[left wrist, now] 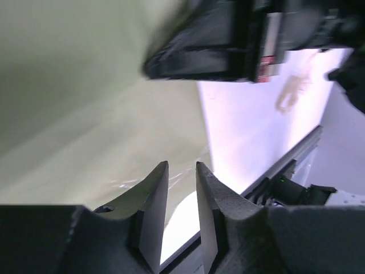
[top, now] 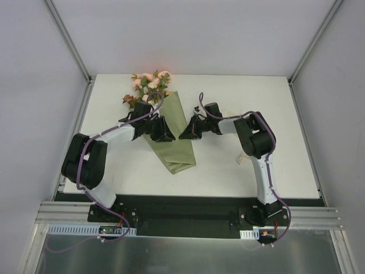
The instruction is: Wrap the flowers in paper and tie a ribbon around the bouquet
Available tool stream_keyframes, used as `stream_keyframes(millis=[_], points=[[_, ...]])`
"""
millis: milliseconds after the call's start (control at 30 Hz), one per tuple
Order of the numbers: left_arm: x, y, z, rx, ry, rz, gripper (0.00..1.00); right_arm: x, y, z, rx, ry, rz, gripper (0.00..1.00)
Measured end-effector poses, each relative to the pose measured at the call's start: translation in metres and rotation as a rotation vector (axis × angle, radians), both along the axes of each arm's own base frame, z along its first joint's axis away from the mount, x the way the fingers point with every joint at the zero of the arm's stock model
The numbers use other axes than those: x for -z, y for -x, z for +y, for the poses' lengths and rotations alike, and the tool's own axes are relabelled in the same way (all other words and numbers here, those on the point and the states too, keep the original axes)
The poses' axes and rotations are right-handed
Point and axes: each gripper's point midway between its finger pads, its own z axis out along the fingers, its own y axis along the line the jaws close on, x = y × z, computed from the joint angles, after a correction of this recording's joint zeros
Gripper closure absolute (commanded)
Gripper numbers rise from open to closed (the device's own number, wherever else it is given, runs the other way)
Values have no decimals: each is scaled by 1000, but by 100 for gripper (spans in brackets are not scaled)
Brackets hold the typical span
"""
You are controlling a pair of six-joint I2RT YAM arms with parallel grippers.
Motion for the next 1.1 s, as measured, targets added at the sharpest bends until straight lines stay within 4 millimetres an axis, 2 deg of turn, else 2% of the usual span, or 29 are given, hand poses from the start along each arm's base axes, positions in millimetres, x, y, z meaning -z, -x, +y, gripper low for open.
stream_keyframes(millis=[67,100,167,233,300,400,433,533,633,800,1100], points=[[-16,-6,-14,32,37,-44,88,0,0,0,0,-2,0,99],[-21,-7,-18,41,52,-57,95,0,0,0,0,-2,0,100],[-22,-7,-28,61,84,-65,100,0,0,0,2,-2,2,100],[-9,-3,-32,66,90,-33,100,0,0,0,4,-2,6,100],[14,6,-28,54,73,31,100,-1,0,0,8,-1,10,99],[56,30,-18,18,24,175,100,-1,-2,-1,16,-1,21,100],[62,34,-15,9,22,201,100,-1,-2,-1,20,-1,29,100],[63,34,-15,-3,22,203,100,-2,-8,-2,47,3,50,100],[63,34,-14,-7,18,202,100,-2,-28,-4,87,-1,50,100],[64,34,-13,-10,14,200,100,-4,-81,0,166,-1,28,100],[61,41,-8,-12,-2,207,100,-7,-150,14,282,66,39,99]])
